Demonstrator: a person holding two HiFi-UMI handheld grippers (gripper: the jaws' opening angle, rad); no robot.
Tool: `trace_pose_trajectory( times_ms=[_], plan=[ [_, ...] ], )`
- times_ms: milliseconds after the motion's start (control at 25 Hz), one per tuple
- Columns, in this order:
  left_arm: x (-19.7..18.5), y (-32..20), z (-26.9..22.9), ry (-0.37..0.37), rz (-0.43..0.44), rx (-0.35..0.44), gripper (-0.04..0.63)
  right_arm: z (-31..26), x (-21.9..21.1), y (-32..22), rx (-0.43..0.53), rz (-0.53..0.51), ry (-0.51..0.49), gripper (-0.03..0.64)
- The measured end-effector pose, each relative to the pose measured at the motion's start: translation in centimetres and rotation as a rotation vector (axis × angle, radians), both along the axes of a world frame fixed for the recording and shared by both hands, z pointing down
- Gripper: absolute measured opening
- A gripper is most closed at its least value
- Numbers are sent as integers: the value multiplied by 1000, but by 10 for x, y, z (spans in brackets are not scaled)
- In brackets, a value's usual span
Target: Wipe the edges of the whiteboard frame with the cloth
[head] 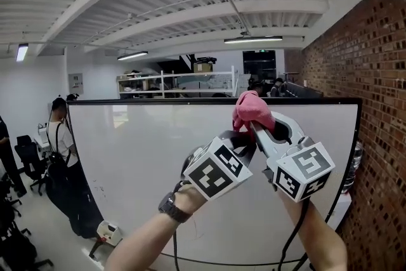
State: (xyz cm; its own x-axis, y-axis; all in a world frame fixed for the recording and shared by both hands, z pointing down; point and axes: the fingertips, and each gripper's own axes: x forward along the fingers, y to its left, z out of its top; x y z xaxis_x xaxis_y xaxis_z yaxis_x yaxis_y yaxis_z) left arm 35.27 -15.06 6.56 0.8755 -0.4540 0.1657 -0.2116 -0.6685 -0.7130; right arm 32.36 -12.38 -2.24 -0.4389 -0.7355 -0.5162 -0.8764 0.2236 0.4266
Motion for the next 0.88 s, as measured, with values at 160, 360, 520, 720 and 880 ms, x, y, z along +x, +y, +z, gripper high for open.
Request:
trace_pose_trajectory(
  times_ms=[160, 360, 520, 720, 880],
  plan=[
    [-49, -15, -1, 6, -19, -17, 15, 2, -39, -16, -37, -24, -40, 54],
    [-101, -14, 0, 18, -40, 23, 15, 5, -94, -10, -48, -75, -69, 52],
    [-150, -12, 0, 9, -92, 103, 15, 5, -144, -5, -35, -120, -74, 52],
    [-208, -30, -3, 20, -152, 105, 15, 2, -198, -23, -36, -188, -59, 54],
    [-250, -48, -8, 24, -193, 119, 15, -1, -240, -37, -26, -233, -54, 54]
  ],
)
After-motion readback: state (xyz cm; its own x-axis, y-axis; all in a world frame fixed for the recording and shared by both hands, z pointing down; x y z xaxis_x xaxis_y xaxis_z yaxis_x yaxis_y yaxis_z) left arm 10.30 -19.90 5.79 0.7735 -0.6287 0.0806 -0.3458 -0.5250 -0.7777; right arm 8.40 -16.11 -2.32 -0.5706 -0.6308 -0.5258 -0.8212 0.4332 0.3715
